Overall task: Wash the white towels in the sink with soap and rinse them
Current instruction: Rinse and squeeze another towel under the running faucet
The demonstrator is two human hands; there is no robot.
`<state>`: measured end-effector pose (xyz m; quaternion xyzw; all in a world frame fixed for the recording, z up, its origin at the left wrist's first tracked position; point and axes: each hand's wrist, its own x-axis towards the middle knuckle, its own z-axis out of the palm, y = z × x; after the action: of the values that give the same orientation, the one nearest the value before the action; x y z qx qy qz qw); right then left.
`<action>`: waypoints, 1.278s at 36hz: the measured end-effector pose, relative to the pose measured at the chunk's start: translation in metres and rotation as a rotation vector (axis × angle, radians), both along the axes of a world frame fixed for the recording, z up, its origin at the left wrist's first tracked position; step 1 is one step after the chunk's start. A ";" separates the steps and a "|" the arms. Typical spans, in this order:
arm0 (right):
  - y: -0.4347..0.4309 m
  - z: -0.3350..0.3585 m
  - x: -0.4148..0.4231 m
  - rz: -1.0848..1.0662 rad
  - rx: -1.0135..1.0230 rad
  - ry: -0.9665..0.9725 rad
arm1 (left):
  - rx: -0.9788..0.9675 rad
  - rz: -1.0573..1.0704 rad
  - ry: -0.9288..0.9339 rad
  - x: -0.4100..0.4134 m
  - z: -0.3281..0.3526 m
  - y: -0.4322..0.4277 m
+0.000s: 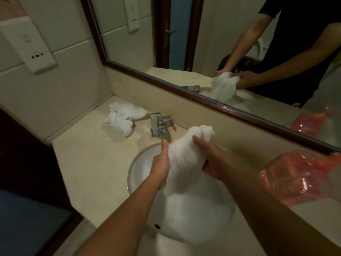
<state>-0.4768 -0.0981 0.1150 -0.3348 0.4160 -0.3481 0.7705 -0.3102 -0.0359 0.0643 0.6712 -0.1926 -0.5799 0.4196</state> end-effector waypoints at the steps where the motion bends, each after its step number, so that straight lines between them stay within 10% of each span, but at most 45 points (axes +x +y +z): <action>1: 0.001 -0.007 0.001 -0.008 0.004 0.045 | 0.022 0.052 0.033 0.005 -0.005 0.000; 15: 0.001 -0.072 0.040 0.164 0.172 0.131 | 0.122 0.177 0.260 0.059 -0.124 -0.011; 27: -0.027 -0.112 0.017 0.272 0.125 0.431 | -0.057 0.285 -0.475 0.072 -0.042 -0.009; 36: -0.041 -0.110 0.008 0.186 0.097 0.474 | -0.064 0.449 -0.499 0.087 -0.046 -0.028; 46: -0.037 -0.094 0.014 0.104 0.066 0.643 | -0.180 -0.099 -0.590 0.088 -0.046 -0.021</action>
<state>-0.4624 -0.1356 0.0214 -0.4235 0.6313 -0.1709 0.6268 -0.2224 -0.0573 0.0182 0.7605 -0.3892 -0.3604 0.3745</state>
